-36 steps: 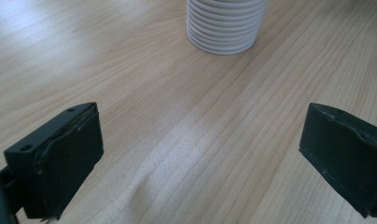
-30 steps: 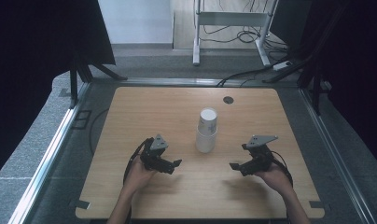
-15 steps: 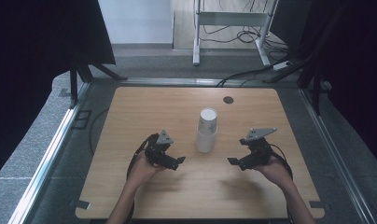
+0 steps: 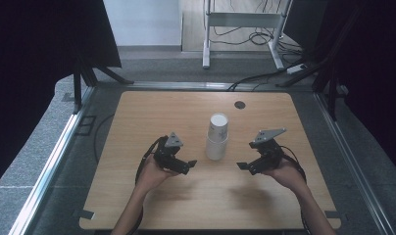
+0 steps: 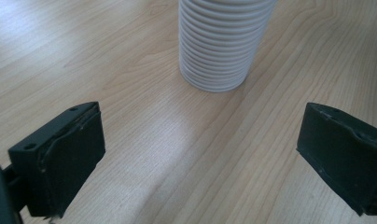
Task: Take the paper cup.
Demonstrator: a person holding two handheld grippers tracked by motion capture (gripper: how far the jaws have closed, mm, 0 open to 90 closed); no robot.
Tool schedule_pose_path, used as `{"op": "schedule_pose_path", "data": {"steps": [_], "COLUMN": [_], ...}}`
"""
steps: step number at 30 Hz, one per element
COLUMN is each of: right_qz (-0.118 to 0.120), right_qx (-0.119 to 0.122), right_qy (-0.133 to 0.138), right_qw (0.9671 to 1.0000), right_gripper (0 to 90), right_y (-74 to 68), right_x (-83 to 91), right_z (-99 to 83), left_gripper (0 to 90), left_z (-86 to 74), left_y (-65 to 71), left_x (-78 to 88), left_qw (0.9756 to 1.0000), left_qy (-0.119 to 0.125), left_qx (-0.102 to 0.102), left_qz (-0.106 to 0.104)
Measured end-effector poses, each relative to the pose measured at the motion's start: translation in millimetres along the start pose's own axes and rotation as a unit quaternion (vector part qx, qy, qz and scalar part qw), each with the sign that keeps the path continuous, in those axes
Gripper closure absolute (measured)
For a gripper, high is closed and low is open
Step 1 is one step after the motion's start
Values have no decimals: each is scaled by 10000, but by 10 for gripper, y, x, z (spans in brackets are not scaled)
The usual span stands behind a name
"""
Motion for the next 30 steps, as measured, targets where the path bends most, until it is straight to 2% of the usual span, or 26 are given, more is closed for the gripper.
{"op": "schedule_pose_path", "data": {"steps": [15, 30], "right_qz": [49, 101], "right_qx": [23, 138], "right_qy": [-176, -406], "right_qw": [9998, 9990], "right_gripper": [43, 40], "right_y": [2, -6], "right_x": [-4, 22], "right_z": [138, 307], "left_gripper": [26, 50], "left_z": [160, 273], "left_y": [-7, 1], "left_x": [-118, -244], "left_qw": [9995, 9992], "left_qy": [40, 98], "left_qx": [-294, -364], "left_qz": [89, 99]}}
Point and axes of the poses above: each handheld gripper's, and its own axes: x roughly backward along the jaws, z roughly out of its top, y roughly to its right, the point moved 8 cm from there along -x, roughly forward along the jaws, and after that the axes turned 10 degrees about -x, right-handed, at the moved point
